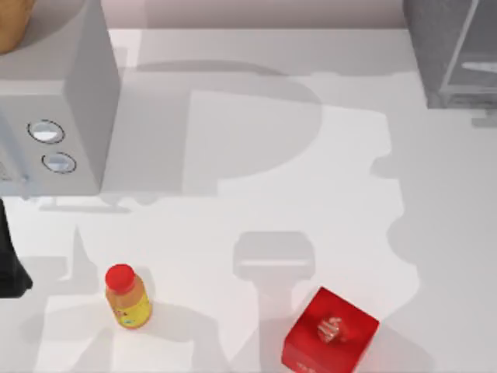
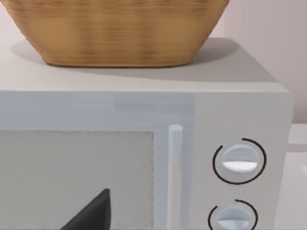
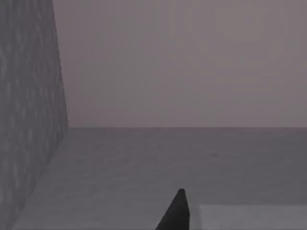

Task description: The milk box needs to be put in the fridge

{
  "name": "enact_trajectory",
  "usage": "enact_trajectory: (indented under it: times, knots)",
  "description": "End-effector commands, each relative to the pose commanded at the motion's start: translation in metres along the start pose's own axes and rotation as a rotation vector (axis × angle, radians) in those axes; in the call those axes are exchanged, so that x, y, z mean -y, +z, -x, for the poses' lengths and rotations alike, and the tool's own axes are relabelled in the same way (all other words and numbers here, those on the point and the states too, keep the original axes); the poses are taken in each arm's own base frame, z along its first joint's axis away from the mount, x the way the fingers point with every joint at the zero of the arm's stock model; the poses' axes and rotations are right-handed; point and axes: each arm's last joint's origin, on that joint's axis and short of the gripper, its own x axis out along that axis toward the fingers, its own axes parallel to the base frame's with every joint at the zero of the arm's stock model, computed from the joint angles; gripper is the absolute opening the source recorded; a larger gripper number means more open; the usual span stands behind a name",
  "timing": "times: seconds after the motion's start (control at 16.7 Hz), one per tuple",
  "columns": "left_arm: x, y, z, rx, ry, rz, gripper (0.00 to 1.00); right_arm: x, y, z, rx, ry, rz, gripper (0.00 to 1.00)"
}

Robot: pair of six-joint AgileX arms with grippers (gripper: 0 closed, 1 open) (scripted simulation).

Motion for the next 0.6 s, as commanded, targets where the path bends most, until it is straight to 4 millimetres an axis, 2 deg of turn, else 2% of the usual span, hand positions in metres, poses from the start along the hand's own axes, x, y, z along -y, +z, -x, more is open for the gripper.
enact_trajectory:
  times: [0.24, 0.6]
  knots:
    - [0.0, 0.0, 0.0, 0.0, 0.0, 0.0, 1.0, 0.013, -0.027, -0.014, 0.01, -0.009, 0.006, 0.0]
    - [0.0, 0.0, 0.0, 0.0, 0.0, 0.0, 1.0, 0.012, -0.03, -0.015, 0.006, -0.005, 0.003, 0.0]
